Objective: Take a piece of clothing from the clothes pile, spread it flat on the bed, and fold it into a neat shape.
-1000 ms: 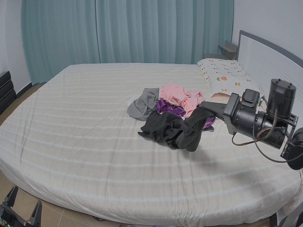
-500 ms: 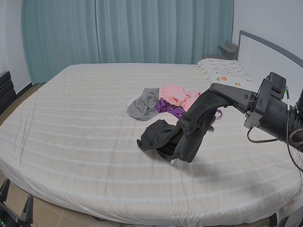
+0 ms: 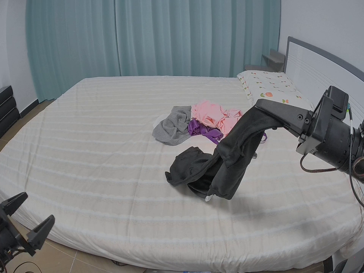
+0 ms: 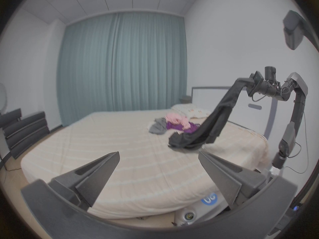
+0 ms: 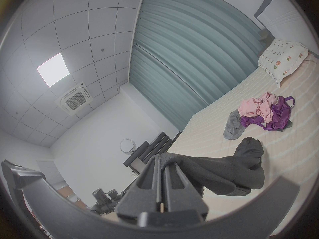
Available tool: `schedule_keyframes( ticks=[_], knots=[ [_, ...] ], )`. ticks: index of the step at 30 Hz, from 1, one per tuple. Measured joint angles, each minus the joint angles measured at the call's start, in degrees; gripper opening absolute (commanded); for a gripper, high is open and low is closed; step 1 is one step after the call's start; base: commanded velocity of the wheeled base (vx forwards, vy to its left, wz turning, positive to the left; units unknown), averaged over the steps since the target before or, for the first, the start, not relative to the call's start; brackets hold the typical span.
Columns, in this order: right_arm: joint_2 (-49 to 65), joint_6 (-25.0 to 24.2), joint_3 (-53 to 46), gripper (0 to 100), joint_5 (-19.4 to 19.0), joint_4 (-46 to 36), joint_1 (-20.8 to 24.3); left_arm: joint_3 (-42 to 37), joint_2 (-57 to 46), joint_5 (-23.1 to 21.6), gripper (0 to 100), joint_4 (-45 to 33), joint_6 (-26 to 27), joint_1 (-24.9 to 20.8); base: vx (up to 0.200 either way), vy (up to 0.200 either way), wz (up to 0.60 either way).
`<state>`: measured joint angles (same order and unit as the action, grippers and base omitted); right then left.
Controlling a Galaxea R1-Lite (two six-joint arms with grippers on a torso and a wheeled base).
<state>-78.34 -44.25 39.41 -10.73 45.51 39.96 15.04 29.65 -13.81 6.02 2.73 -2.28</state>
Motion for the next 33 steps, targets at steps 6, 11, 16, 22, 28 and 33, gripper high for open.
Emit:
schedule_keyframes(
  ticks=[6, 11, 16, 22, 28, 33],
  knots=[
    [0.1, 0.3, -0.4, 0, 0.0, 0.0, 0.0, 0.7, 16.5, -2.5, 100, 3.3, 0.3, -5.1, 0.000, 0.000, 0.00],
    [0.1, 0.4, -0.5, 0, -0.1, 0.0, -0.1, 1.0, 30.8, -3.3, 100, 9.4, 0.3, -10.1, 0.000, 0.000, 0.00],
    [0.0, 0.5, -0.6, 0, -0.1, -0.1, -0.2, 1.3, 45.2, -2.7, 100, 20.1, 0.3, -13.5, 0.000, 0.000, 0.00],
    [-0.1, 0.5, -0.7, 0, -0.1, -0.1, -0.2, 1.8, 60.9, 0.2, 100, 33.7, -1.2, -17.1, 0.000, 0.000, 0.00],
    [-0.2, 0.6, -0.6, 0, 0.0, -0.2, -0.1, 5.4, 75.5, 3.8, 100, 42.3, -3.0, -20.7, 0.000, 0.000, 0.00],
    [-0.2, 0.6, -0.1, 0, 0.2, -0.2, 0.0, 10.6, 86.4, 8.1, 100, 50.4, -3.7, -22.7, 0.000, 0.000, 0.00]
  ],
)
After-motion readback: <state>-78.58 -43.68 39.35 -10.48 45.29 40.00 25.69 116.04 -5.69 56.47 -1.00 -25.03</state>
